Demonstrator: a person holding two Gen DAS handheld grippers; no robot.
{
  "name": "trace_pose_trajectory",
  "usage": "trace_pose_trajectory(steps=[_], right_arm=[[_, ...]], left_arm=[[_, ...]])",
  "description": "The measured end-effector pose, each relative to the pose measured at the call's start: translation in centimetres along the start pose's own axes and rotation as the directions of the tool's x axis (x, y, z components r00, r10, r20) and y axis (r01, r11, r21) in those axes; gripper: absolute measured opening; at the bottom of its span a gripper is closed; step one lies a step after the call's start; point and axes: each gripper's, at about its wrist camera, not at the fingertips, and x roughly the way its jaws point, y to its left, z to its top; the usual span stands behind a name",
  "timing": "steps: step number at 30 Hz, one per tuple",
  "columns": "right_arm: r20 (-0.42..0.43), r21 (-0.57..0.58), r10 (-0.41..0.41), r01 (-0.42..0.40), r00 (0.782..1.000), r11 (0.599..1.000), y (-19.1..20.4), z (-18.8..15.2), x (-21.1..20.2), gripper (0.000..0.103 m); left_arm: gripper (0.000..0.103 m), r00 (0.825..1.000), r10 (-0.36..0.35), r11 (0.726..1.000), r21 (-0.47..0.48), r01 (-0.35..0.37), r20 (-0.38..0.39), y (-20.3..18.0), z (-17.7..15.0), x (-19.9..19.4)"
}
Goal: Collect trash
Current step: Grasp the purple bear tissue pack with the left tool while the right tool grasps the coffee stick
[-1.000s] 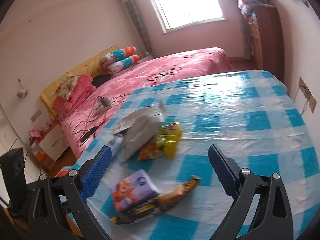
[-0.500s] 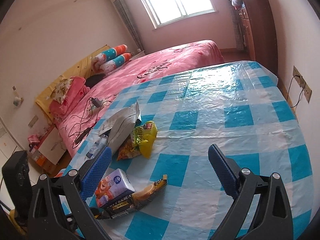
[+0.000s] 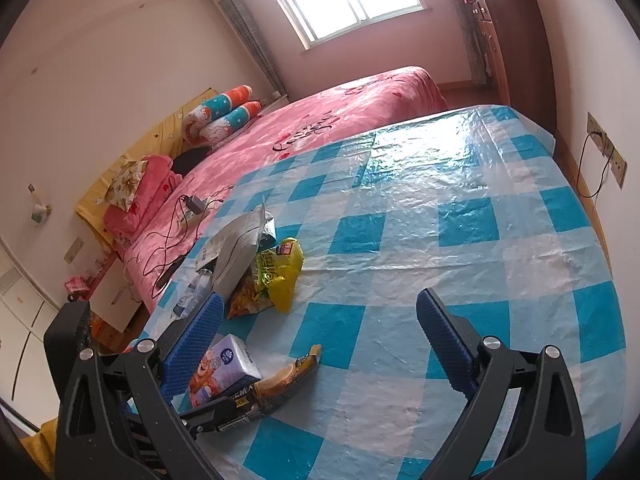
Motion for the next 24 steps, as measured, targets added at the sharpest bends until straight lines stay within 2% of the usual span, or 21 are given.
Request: trace_pose_trajectory(steps=[7,12,14,22,24], right_arm=[[-0.056,0.008,0.008,-0.007,0.998,1.000,-0.4,-0.4,1.0,0.096],[-0.106,-0.044,0.020,-0.025,0.994,0.999,0.7,-1.0,2.0,0.096],[-0.123,-0.079,0.022,-0.032,0.992,0.996,1.5,-1.3,2.3,0.083],[-0.179,-0.141,-0.007,-0.018,0.984,0.990,2.6,-2.2,3.9,0.059],[-0.195,-0.146,-0.019,-0.010,0.981,0.989,2.6,-2.5,4.4,0.055]], left_arm=[[0.069,1.000,0.005,0.999,-0.032,-0.005,0.017,0.1,0.2,0.3],[0.067,0.999,0.025,0.999,-0.044,-0.023,0.036,-0.1,0.1,0.3],[0.066,0.998,0.037,0.998,-0.055,-0.035,0.046,-0.2,0.0,0.3],[0.066,0.993,0.094,0.986,-0.145,-0.083,0.069,1.4,0.0,0.2],[0.066,0.992,0.105,0.981,-0.170,-0.091,0.072,2.0,0.1,0.2]])
